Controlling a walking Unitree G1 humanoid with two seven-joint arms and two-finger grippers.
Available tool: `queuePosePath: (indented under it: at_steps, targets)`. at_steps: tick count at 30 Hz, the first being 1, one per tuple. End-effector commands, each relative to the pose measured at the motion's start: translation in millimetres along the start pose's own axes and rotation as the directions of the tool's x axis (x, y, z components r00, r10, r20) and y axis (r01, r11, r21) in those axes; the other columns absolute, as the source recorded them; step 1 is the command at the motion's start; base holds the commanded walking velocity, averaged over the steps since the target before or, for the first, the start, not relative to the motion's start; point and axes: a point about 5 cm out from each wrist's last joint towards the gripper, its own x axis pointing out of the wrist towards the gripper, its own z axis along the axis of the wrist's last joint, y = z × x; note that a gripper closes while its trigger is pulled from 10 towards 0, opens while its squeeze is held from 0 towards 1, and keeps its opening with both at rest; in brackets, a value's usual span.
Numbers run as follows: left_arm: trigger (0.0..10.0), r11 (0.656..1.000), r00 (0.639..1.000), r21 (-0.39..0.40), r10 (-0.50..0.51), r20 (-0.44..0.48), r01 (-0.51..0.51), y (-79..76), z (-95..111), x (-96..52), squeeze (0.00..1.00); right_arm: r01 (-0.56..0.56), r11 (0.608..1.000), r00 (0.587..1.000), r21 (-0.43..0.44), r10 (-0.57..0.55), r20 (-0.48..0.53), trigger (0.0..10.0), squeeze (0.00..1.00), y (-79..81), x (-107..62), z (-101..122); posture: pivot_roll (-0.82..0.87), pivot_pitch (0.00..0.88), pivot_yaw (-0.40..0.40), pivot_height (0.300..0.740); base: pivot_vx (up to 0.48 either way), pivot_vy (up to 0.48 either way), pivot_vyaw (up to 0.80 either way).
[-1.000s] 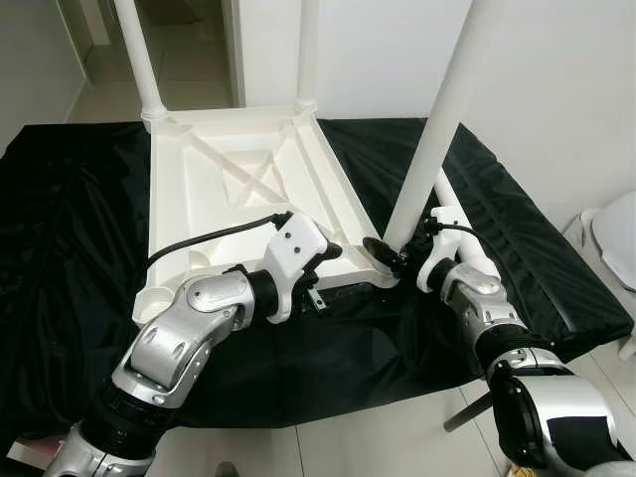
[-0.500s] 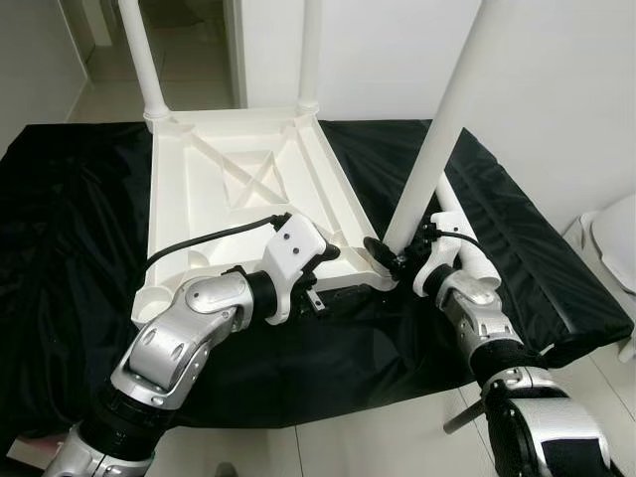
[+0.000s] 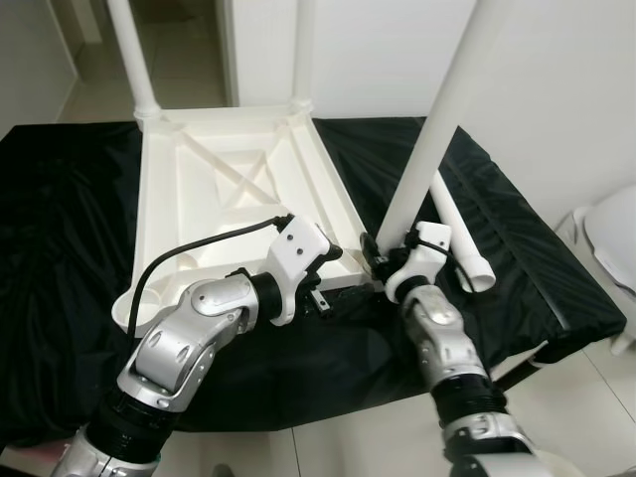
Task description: Building children table
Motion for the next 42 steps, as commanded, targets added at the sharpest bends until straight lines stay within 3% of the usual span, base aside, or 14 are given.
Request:
queuePosePath:
  at_steps: [1, 6, 11, 12, 13, 16, 17, 19, 20, 32, 33, 34, 42]
  targets:
    - [10.0, 0.999, 0.999, -0.003, 0.039, -0.024, -0.039, 2.1, -6.0, 1.1, 0.00, 0.089, 0.996, 0.993, 0.001, -0.089, -0.077, 0.0, 0.00, -2.8, -3.0, -12.8, -0.05, 0.062, -0.045, 0.740, 0.000, 0.000, 0.00]
    - [10.0, 0.999, 0.998, 0.000, 0.050, -0.026, -0.050, 3.4, -6.5, 2.3, 0.00, 0.211, 0.977, 0.973, -0.011, -0.211, -0.096, 0.0, 0.00, -1.2, -5.7, -11.2, -0.05, 0.058, -0.045, 0.740, 0.000, 0.000, 0.00]
    - [10.0, 0.998, 0.998, 0.004, 0.061, -0.028, -0.061, 4.7, -7.1, 2.5, 0.00, 0.219, 0.976, 0.970, -0.006, -0.219, -0.103, 0.0, 0.00, -2.0, -6.1, -11.8, -0.04, 0.056, -0.044, 0.740, 0.000, 0.000, 0.00]
    - [10.0, 0.997, 0.996, -0.002, 0.078, -0.032, -0.078, 6.6, -8.1, 3.2, 0.00, 0.199, 0.980, 0.975, 0.000, -0.198, -0.101, 7.3, 0.00, -1.7, -6.2, -11.0, -0.04, 0.053, -0.043, 0.740, 0.000, 0.000, 0.00]
    - [10.0, 0.996, 0.995, -0.004, 0.088, -0.034, -0.089, 8.1, -8.7, 3.7, 0.00, 0.182, 0.983, 0.979, 0.020, -0.180, -0.095, 10.0, 0.00, -1.7, -5.9, -9.7, -0.04, 0.050, -0.042, 0.740, 0.000, 0.000, 0.00]
    - [10.0, 0.996, 0.995, -0.005, 0.094, -0.036, -0.094, 8.8, -9.1, 4.0, 0.00, 0.177, 0.984, 0.981, 0.028, -0.174, -0.090, 10.0, 0.00, -1.4, -5.8, -8.2, -0.04, 0.050, -0.042, 0.740, 0.000, 0.000, 0.00]
    - [10.0, 0.995, 0.994, -0.004, 0.101, -0.036, -0.101, 10.1, -9.1, 4.0, 0.00, 0.162, 0.986, 0.984, 0.038, -0.159, -0.080, 10.0, 0.32, -1.8, -5.8, -6.6, -0.04, 0.047, -0.041, 0.740, 0.000, 0.000, 0.00]
    - [10.0, 0.995, 0.994, -0.003, 0.104, -0.036, -0.104, 10.9, -9.1, 3.9, 0.00, 0.158, 0.987, 0.985, 0.042, -0.155, -0.075, 10.0, 0.32, -2.0, -5.9, -5.7, -0.04, 0.045, -0.040, 0.740, 0.000, 0.000, 0.00]
    - [10.0, 0.994, 0.994, 0.000, 0.107, -0.037, -0.107, 11.5, -9.1, 3.7, 0.00, 0.132, 0.989, 0.989, 0.062, -0.128, -0.072, 10.0, 1.00, -1.6, -6.0, -5.0, -0.04, 0.041, -0.039, 0.740, 0.000, 0.000, 0.00]
    - [10.0, 0.993, 0.993, 0.008, 0.118, -0.031, -0.118, 14.3, -6.6, 5.7, 0.00, 0.002, 0.997, 1.000, 0.079, -0.002, -0.009, 10.0, 1.00, -24.9, 4.3, 8.7, -0.03, 0.030, -0.033, 0.740, 0.000, 0.000, 0.00]
    - [10.0, 0.993, 0.992, 0.012, 0.117, -0.034, -0.117, 14.2, -7.0, 5.9, 0.00, -0.040, 0.996, 0.999, 0.079, 0.041, -0.005, 10.0, 0.65, -27.2, 7.3, 12.2, -0.03, 0.028, -0.031, 0.740, 0.000, 0.000, 0.00]
    - [10.0, 0.993, 0.992, 0.014, 0.118, -0.038, -0.118, 14.1, -7.9, 5.8, 0.00, -0.091, 0.994, 0.996, 0.060, 0.091, 0.002, 10.0, 0.00, -28.1, 10.0, 16.3, -0.03, 0.027, -0.031, 0.740, 0.000, 0.000, 0.00]
    - [10.0, 0.993, 0.992, 0.011, 0.119, -0.041, -0.119, 12.5, -9.4, 6.9, 0.00, -0.291, 0.957, 0.957, -0.010, 0.291, 0.010, 10.0, 0.00, -32.6, 17.9, 28.5, -0.03, 0.028, -0.028, 0.740, 0.000, 0.000, 0.00]
